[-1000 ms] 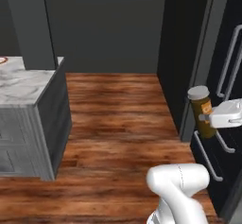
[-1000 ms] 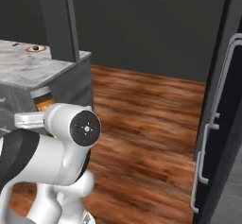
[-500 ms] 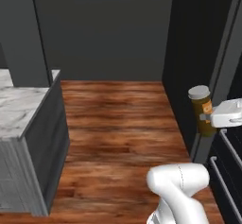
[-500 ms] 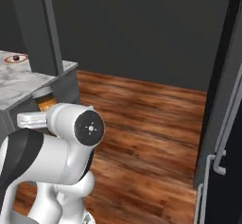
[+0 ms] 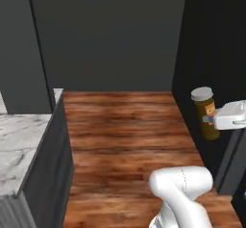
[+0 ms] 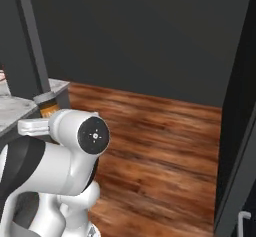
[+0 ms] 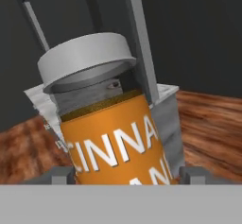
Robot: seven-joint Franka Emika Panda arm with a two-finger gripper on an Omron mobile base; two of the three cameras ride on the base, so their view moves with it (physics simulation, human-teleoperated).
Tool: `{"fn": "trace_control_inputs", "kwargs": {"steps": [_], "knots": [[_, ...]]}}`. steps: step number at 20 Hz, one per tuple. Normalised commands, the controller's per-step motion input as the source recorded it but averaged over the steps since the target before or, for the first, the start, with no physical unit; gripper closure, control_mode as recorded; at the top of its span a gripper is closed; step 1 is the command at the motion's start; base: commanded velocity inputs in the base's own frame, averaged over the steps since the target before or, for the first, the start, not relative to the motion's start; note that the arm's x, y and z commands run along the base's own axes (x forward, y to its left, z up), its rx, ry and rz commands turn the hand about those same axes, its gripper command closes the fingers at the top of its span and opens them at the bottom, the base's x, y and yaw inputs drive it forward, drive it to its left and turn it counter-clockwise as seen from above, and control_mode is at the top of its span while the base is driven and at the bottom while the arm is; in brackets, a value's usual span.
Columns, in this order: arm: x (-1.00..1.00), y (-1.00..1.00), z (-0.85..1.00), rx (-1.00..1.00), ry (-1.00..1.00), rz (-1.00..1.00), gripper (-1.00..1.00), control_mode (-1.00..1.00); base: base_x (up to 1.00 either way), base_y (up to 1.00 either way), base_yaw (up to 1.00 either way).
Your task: Take the cinnamon bottle from the cabinet and place it on the dining table, next to the plate with the cupcake. Then take the chocolate from the dining counter and place it on the cupcake plate.
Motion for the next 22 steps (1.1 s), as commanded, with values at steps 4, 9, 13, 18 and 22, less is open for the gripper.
{"fn": "trace_control_inputs", "kwargs": {"steps": [4,9,13,18,22], "knots": [[0.0,0.0,0.0,0.0,0.0,0.0,1.0,1.0,1.0,0.28,-0.04],[0.0,0.0,0.0,0.0,0.0,0.0,1.0,1.0,1.0,0.32,-0.03],[0.0,0.0,0.0,0.0,0.0,0.0,1.0,1.0,1.0,0.23,0.0],[0.0,0.0,0.0,0.0,0.0,0.0,1.0,1.0,1.0,0.17,0.0],[0.0,0.0,0.0,0.0,0.0,0.0,1.0,1.0,1.0,0.02,0.14]]}}
